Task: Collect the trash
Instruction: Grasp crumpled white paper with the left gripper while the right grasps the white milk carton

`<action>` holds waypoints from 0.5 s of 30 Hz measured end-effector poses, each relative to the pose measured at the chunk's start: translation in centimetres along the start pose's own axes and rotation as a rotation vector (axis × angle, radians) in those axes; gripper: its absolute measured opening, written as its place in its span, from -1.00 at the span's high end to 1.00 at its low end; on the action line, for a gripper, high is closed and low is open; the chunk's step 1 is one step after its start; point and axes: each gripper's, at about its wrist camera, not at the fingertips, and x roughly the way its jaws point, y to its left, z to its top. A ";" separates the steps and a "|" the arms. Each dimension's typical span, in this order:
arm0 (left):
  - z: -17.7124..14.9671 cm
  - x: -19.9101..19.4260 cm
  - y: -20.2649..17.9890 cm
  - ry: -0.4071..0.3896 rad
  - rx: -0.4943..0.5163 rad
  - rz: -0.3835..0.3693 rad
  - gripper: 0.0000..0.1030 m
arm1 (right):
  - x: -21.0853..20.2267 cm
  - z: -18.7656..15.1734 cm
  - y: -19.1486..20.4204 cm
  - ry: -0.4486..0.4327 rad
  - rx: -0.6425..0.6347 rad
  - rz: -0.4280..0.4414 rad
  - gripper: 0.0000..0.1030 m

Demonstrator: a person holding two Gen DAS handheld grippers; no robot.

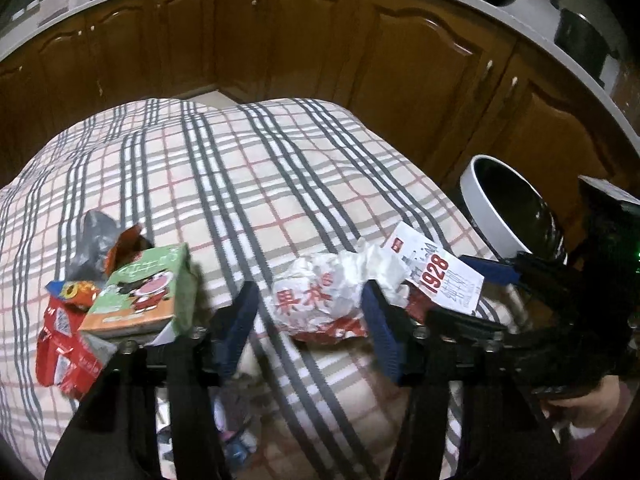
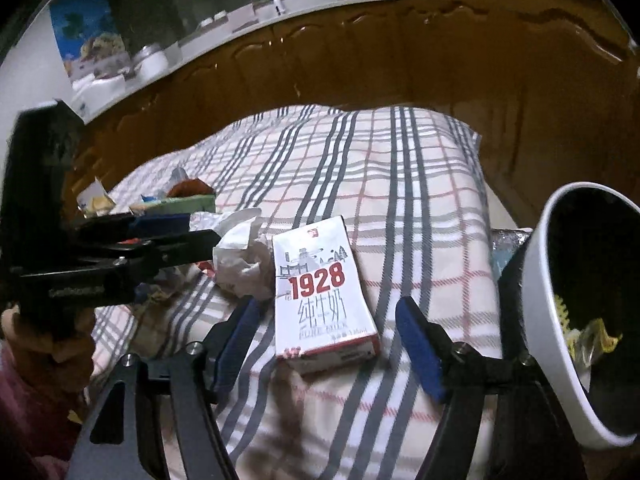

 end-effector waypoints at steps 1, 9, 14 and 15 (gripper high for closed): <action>0.0 0.2 -0.2 0.004 0.007 -0.008 0.23 | 0.5 0.0 0.1 0.017 -0.010 -0.006 -0.39; 0.2 -0.3 -0.9 -0.022 0.046 -0.032 0.56 | 0.1 -0.4 -0.5 0.012 0.029 0.029 0.00; 0.3 -1.3 -1.0 -0.049 0.032 -0.056 0.62 | -2.4 -0.7 -1.4 -0.058 0.091 0.039 0.05; 0.3 -1.7 -1.0 -0.056 0.031 -0.061 0.62 | -2.7 -0.7 -1.5 -0.067 0.096 0.037 0.05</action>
